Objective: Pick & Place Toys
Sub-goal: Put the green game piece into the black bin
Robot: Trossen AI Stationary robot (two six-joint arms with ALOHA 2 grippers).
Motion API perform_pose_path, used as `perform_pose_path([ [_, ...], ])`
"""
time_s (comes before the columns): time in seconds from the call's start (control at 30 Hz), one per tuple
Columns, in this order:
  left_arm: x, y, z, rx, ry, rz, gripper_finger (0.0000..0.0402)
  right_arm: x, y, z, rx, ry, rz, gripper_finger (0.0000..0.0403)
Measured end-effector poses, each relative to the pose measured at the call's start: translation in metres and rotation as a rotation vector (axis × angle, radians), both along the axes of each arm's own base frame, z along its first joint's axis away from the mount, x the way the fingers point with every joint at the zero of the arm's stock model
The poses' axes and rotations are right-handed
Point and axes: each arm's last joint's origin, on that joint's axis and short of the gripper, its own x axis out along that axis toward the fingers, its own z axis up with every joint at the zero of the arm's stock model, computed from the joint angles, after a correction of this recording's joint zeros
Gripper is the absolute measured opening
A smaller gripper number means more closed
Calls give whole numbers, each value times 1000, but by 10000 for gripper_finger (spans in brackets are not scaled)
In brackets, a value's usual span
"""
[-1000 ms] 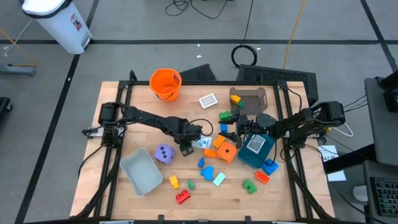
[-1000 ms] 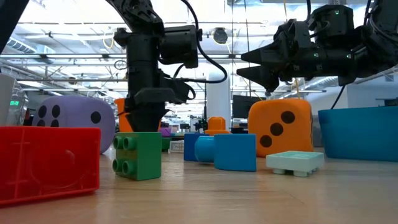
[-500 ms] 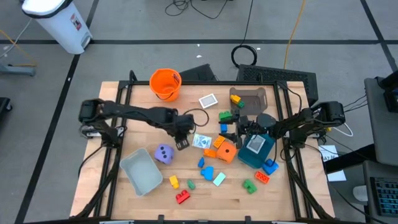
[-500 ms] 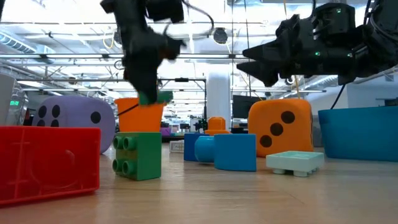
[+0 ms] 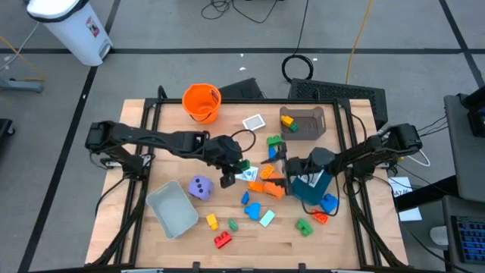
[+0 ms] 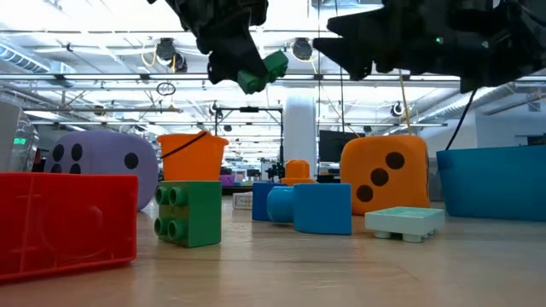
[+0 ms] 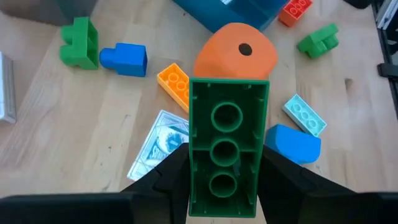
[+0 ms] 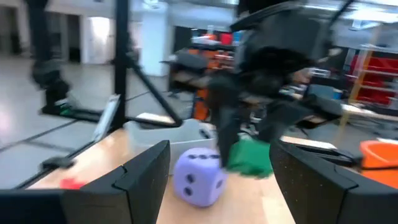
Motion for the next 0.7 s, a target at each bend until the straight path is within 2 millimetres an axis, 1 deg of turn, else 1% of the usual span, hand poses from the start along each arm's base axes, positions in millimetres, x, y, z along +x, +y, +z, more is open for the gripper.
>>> perform_pose_path([
  [0.1,3,-2,-3,8,-4,-3,157,3,-1,2,16,2,-51,267],
  [0.2,8,-2,-6,15,-23,-11,164,4,-3,4,42,0,-56,267],
  [0.43,15,-2,-10,48,-55,-28,150,4,-9,2,134,29,-69,265],
  [0.63,24,-1,-11,80,-111,-26,159,5,-10,1,144,37,-71,265],
  [0.7,23,-1,-13,84,-92,-30,157,5,-10,1,147,38,-71,265],
])
